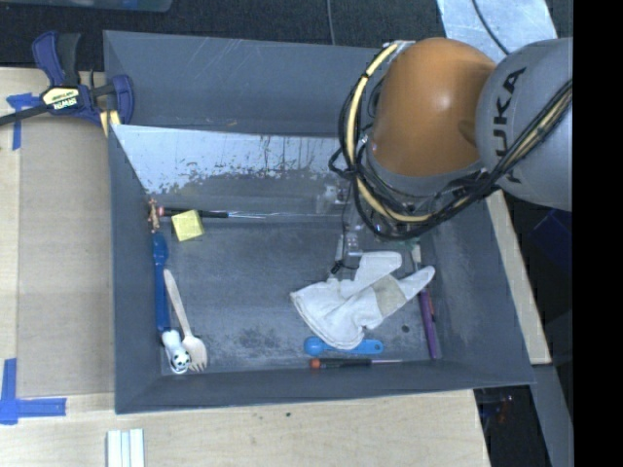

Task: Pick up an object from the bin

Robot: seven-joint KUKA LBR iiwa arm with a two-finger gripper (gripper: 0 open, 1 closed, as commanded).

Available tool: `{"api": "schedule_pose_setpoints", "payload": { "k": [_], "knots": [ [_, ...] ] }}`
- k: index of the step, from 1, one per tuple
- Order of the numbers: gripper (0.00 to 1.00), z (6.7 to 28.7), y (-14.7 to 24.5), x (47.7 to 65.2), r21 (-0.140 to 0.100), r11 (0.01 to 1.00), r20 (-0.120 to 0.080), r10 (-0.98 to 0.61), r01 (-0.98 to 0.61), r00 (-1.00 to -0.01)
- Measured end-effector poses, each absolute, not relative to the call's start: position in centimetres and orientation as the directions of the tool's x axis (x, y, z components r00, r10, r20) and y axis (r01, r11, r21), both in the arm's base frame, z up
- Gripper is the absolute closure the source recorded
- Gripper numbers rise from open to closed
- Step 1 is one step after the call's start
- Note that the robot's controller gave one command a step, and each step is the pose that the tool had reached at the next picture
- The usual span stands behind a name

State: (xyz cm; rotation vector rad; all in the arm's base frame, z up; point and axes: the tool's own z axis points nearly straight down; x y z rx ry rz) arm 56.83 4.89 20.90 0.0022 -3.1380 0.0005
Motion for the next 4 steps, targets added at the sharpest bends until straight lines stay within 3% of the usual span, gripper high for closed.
{"api": "schedule_pose_setpoints", "payload": {
  "k": [1, 2, 4],
  "knots": [
    [0.0, 21.3, 4.9, 57.0, 0.0, 1.0, -0.004, 0.001, 0.001, -1.0],
    [0.0, 11.3, 0.5, 57.5, -0.002, 0.985, -0.008, -0.17, -0.17, -0.985],
    [0.0, 10.4, -0.3, 57.5, -0.004, 0.886, -0.006, -0.463, -0.463, -0.886]
  ]
}}
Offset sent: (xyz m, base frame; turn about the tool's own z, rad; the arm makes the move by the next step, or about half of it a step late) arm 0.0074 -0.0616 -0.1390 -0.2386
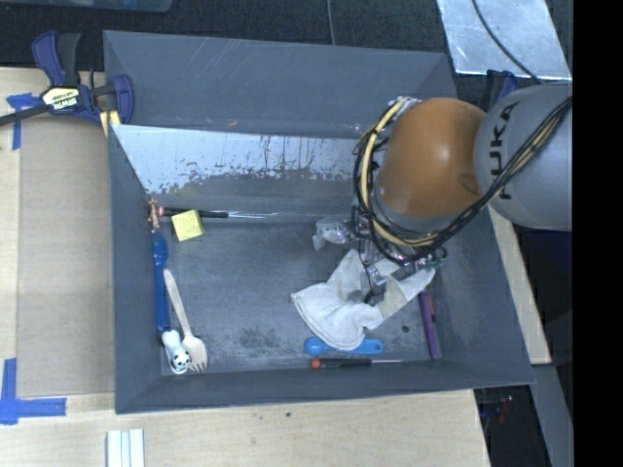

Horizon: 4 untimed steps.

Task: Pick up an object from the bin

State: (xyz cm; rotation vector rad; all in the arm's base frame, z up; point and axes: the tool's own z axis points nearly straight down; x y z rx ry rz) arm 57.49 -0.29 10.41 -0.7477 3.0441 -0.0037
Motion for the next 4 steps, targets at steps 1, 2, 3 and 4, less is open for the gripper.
{"api": "schedule_pose_setpoints", "payload": {
  "k": [1, 2, 3, 4],
  "knots": [
    [0.0, 7.13, -1.19, 58.86, -0.009, 0.733, -0.012, -0.68, -0.68, -0.733],
    [1.0, 7.37, -1.38, 58.01, -0.016, 0.623, -0.017, -0.782, -0.782, -0.623],
    [1.0, 7.37, -1.38, 58.01, -0.015, 0.624, -0.017, -0.782, -0.782, -0.623],
    [1.0, 8.02, -1.38, 57.93, -0.015, 0.624, -0.016, -0.781, -0.781, -0.624]
  ]
}}
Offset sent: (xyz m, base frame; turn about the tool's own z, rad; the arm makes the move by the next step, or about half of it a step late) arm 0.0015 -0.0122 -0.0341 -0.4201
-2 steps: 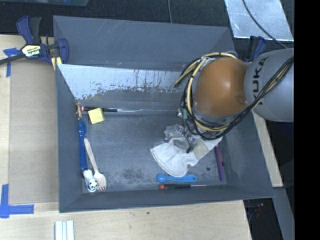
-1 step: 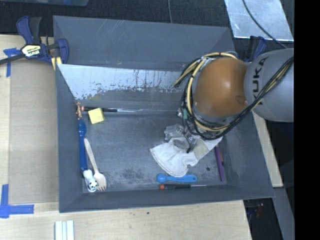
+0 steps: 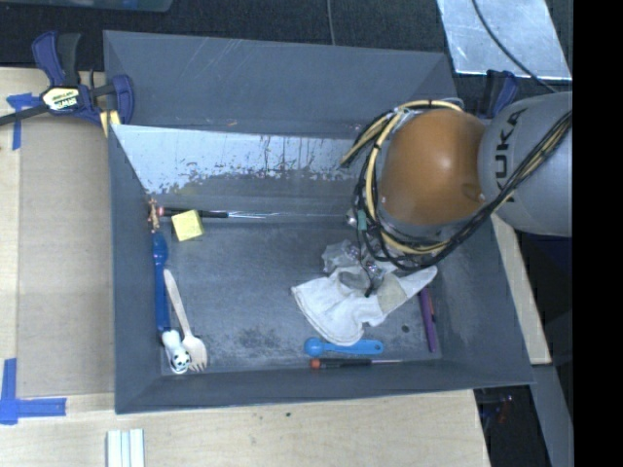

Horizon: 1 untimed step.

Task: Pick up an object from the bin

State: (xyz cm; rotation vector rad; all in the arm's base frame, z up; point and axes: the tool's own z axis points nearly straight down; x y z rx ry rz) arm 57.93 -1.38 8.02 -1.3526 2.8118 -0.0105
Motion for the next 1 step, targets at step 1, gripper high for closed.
{"api": "schedule_pose_setpoints", "payload": {
  "k": [1],
  "knots": [
    [1.0, 11.18, -1.39, 57.63, -0.007, 0.625, -0.01, -0.781, -0.781, -0.625]
  ]
}}
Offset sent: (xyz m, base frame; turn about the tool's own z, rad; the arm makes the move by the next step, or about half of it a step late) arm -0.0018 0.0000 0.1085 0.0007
